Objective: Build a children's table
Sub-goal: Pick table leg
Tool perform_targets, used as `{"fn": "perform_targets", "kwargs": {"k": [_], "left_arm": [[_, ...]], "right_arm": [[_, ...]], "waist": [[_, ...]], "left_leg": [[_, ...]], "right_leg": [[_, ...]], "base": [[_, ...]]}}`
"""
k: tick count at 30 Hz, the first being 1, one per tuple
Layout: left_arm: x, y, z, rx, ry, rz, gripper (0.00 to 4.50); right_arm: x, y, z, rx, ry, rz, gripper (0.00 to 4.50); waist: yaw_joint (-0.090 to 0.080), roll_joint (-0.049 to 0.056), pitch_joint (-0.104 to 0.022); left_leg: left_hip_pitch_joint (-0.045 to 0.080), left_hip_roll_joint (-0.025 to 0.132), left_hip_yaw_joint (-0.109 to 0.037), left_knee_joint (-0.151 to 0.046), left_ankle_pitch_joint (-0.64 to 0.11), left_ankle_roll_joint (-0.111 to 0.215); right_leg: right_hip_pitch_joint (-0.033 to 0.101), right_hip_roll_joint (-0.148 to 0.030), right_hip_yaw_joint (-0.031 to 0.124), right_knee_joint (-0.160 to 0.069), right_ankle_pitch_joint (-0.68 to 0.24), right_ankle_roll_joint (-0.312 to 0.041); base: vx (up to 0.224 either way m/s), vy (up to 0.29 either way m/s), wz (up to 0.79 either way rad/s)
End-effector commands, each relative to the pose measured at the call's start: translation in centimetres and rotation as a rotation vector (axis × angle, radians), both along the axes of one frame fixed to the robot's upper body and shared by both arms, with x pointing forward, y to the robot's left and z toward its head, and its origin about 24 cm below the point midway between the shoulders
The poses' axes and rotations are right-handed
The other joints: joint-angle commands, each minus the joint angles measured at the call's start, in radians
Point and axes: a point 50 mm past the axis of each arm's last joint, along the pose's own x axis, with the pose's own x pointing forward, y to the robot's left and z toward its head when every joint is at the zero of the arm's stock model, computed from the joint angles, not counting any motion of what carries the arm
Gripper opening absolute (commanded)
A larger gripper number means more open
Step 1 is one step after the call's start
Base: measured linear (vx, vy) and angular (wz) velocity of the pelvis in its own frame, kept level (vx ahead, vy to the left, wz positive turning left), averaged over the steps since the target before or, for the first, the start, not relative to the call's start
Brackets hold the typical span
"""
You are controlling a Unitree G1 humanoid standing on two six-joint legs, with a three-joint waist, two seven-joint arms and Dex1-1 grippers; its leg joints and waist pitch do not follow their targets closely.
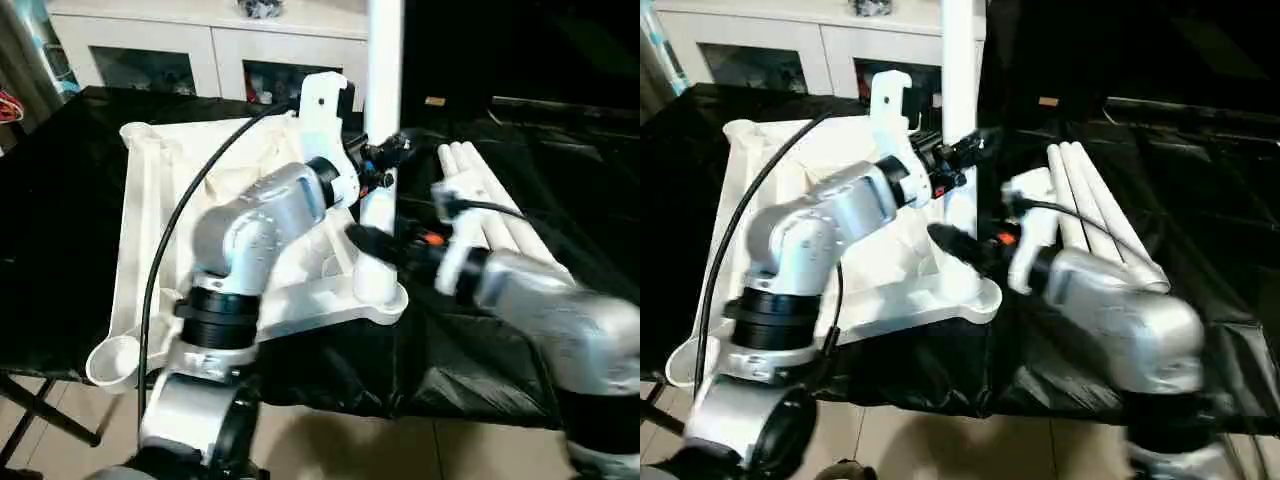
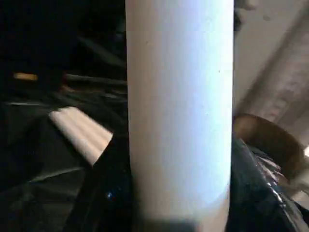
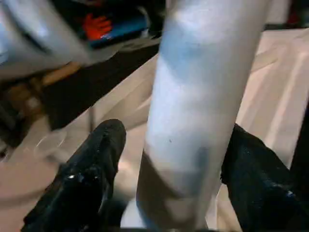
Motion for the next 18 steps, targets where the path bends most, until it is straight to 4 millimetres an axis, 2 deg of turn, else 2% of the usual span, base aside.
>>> {"fn": "perform_targets", "kwargs": {"k": [1, 4, 7, 10, 15, 16, 18], "left_arm": [[-0.4, -0.1, 0.8, -0.031, -0.049, -0.059, 1.86], [-0.6, 0.1, 1.2, -0.069, -0.057, -0.117, 1.85], [-0.8, 0.2, 1.5, -0.107, -0.053, -0.16, 1.85], [-0.9, 0.2, 1.5, -0.106, -0.053, -0.187, 1.85], [-1.6, 0.0, 1.6, -0.115, -0.073, -0.253, 1.85], [-1.8, 0.0, 1.6, -0.113, -0.081, -0.273, 1.85], [-2.0, 0.0, 1.6, -0.117, -0.083, -0.283, 1.85]], "right_arm": [[-1.0, 0.2, 0.3, 0.022, 0.008, 0.118, 3.32], [-1.2, -0.4, 0.4, 0.021, 0.022, 0.15, 3.32], [-1.3, -0.7, 0.5, 0.023, 0.034, 0.187, 3.32], [-1.4, -1.0, 0.5, 0.018, 0.045, 0.232, 3.32], [-1.2, -1.3, 0.4, 0.017, 0.047, 0.242, 3.32], [-1.1, -1.5, 0.4, 0.019, 0.05, 0.25, 3.32], [-1.1, -1.6, 0.5, 0.025, 0.056, 0.261, 3.32]], "waist": [[0.002, 0.003, -0.066], [-0.001, -0.006, -0.064], [-0.002, -0.003, -0.064], [0.0, -0.005, -0.065], [0.007, -0.016, -0.065], [0.008, -0.022, -0.064], [0.012, -0.02, -0.064]], "left_leg": [[0.032, 0.043, -0.017, -0.061, -0.115, -0.015], [0.031, 0.044, -0.015, -0.062, -0.136, -0.009], [0.031, 0.044, -0.015, -0.06, -0.127, -0.002], [0.031, 0.044, -0.014, -0.058, -0.114, 0.012], [0.03, 0.046, -0.013, -0.058, -0.096, 0.028], [0.03, 0.047, -0.013, -0.057, -0.093, 0.032], [0.03, 0.047, -0.012, -0.058, -0.094, 0.033]], "right_leg": [[0.042, -0.064, 0.028, -0.069, 0.061, -0.206], [0.042, -0.068, 0.028, -0.075, 0.005, -0.221], [0.042, -0.069, 0.028, -0.073, 0.001, -0.231], [0.04, -0.068, 0.028, -0.073, 0.007, -0.239], [0.041, -0.072, 0.027, -0.07, 0.002, -0.246], [0.04, -0.071, 0.026, -0.07, 0.004, -0.248], [0.039, -0.072, 0.026, -0.07, -0.005, -0.249]], "base": [[0.0, 0.0, 0.0], [0.0, 0.0, 0.0], [0.0, 0.0, 0.0], [0.0, 0.0, 0.0], [0.0, 0.0, 0.0], [0.0, 0.0, 0.0], [0.0, 0.0, 0.0]]}}
